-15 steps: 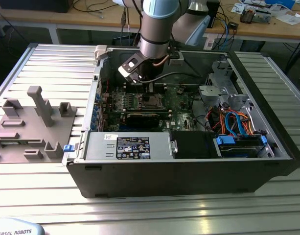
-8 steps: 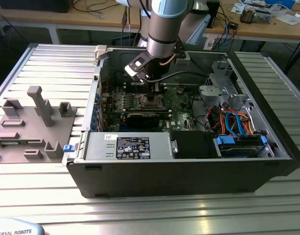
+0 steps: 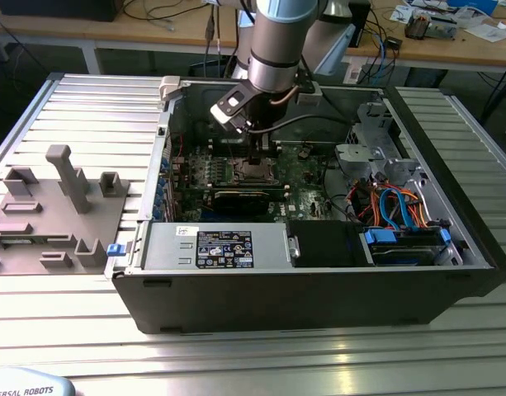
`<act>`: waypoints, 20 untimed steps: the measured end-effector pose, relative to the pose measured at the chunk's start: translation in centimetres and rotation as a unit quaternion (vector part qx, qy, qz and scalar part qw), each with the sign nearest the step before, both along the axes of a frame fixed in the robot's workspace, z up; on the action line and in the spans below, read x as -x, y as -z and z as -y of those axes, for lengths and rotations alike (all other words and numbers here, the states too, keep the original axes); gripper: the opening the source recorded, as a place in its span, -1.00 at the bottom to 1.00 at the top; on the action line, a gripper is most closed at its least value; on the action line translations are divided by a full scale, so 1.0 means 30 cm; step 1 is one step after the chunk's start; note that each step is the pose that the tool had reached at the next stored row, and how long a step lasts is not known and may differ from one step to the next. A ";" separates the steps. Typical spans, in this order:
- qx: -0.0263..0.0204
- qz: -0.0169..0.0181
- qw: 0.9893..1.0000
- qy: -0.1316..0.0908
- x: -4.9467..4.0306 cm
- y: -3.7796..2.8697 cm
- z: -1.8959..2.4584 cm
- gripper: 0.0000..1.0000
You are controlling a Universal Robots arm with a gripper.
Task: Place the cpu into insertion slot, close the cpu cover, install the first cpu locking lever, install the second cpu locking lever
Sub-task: 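Close the cpu cover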
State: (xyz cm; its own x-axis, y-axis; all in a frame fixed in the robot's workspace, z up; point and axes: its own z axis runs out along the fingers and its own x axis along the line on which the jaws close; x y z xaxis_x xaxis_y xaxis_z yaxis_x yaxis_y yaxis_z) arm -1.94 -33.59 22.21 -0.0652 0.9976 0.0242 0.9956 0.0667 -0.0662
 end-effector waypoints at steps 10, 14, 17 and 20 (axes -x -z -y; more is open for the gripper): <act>-0.004 0.000 1.000 0.000 0.000 -0.059 0.000 -0.79; -0.009 0.000 1.000 0.000 0.000 -0.103 0.000 -0.79; -0.010 0.000 1.000 0.000 0.000 -0.109 0.000 -0.79; -0.010 0.000 1.000 0.000 0.000 -0.109 0.000 -0.79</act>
State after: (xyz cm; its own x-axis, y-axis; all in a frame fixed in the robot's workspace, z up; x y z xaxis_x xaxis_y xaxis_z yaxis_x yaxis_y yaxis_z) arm -1.94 -33.59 25.49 -0.0652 0.9969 0.0444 0.9956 0.0680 -0.0648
